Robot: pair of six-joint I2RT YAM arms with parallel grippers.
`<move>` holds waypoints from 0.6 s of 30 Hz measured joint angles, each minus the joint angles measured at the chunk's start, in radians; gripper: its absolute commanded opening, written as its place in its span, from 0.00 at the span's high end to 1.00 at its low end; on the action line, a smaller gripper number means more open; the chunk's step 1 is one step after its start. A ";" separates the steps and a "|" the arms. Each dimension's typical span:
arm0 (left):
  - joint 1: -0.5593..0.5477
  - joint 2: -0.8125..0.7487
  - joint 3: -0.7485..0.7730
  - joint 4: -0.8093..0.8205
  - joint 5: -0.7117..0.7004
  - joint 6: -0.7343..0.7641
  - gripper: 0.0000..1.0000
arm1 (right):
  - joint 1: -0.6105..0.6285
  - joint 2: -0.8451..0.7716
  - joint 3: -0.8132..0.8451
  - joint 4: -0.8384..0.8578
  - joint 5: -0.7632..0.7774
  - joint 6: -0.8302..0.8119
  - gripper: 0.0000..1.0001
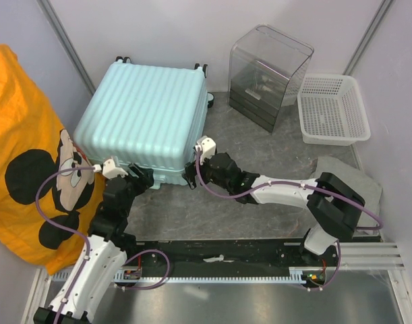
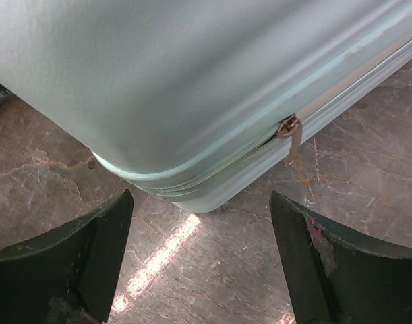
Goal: Open, take out, and arrange the luggage
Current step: Unzip the luggage at the center of the board.
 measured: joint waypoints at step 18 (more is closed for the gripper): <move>0.025 0.113 -0.098 0.122 0.027 -0.086 0.26 | 0.015 0.105 0.063 0.042 0.000 0.002 0.11</move>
